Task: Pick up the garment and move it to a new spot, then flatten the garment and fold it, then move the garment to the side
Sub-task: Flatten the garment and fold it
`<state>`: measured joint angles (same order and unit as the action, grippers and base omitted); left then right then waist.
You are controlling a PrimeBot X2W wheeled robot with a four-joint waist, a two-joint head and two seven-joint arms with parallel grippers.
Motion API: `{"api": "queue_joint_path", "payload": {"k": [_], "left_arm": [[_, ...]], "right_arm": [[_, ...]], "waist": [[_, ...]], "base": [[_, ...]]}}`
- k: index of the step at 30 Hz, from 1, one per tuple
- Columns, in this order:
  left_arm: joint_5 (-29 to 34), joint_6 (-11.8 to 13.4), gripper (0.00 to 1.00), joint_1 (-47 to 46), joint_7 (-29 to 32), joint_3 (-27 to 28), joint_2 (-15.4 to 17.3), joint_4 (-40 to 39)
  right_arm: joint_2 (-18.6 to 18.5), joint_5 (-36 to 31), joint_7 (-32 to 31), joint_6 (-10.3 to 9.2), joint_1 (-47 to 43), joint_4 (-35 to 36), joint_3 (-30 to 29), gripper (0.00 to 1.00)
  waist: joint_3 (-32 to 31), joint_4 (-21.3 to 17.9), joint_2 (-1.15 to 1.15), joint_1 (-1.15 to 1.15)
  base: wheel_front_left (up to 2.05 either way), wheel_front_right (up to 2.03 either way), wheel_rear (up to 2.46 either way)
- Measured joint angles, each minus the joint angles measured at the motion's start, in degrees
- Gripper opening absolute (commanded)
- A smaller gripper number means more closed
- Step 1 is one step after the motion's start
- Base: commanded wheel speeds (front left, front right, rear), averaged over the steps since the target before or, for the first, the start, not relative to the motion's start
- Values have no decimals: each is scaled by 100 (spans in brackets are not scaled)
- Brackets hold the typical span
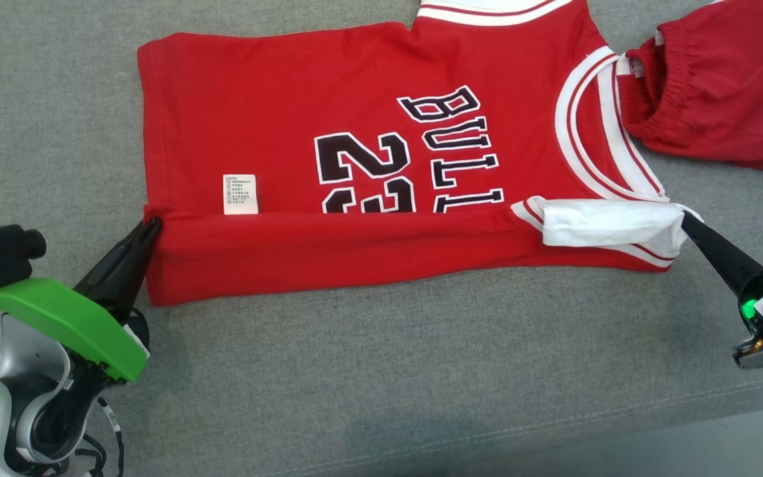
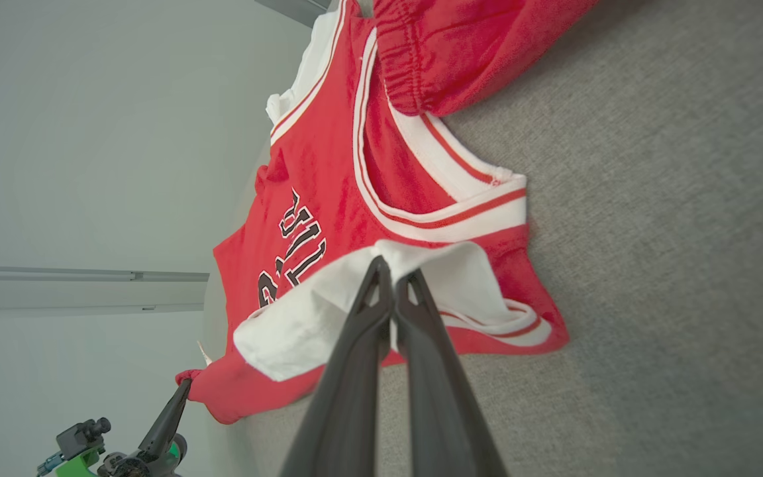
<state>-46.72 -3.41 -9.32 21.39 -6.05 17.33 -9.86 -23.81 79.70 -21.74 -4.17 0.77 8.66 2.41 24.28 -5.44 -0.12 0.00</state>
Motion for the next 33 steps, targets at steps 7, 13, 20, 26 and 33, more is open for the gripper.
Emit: {"api": "queue_joint_path", "payload": {"k": [7, 13, 20, 26, 33], "left_arm": [[0, 191, 0, -76, 77, 26, -40, 155], [20, 300, 0, -220, 68, 45, -77, 218], [26, 350, 0, -279, 67, -46, -229, 446], [345, 654, 100, -479, -307, 47, -387, 1006], [471, 698, 100, -472, -625, 171, -415, 1128]], "right_arm": [[2, -250, -7, -49, 467, -159, 182, 0], [-11, -363, -8, -54, 770, -353, 292, 0], [18, -419, -7, -54, 1000, -553, 360, 0], [270, -714, 414, -54, 1190, -998, 393, 100], [140, -1280, 950, 52, 1159, -1078, 276, 100]], "waist": [[64, -2, 0, 0], [102, 18, 0, 0], [126, 64, 0, 0], [-14, 51, 0, 0], [-251, 0, 0, 0]], "base": [[0, 0, 0], [0, 0, 0], [0, 0, 0], [0, 0, 0], [0, 0, 0]]}}
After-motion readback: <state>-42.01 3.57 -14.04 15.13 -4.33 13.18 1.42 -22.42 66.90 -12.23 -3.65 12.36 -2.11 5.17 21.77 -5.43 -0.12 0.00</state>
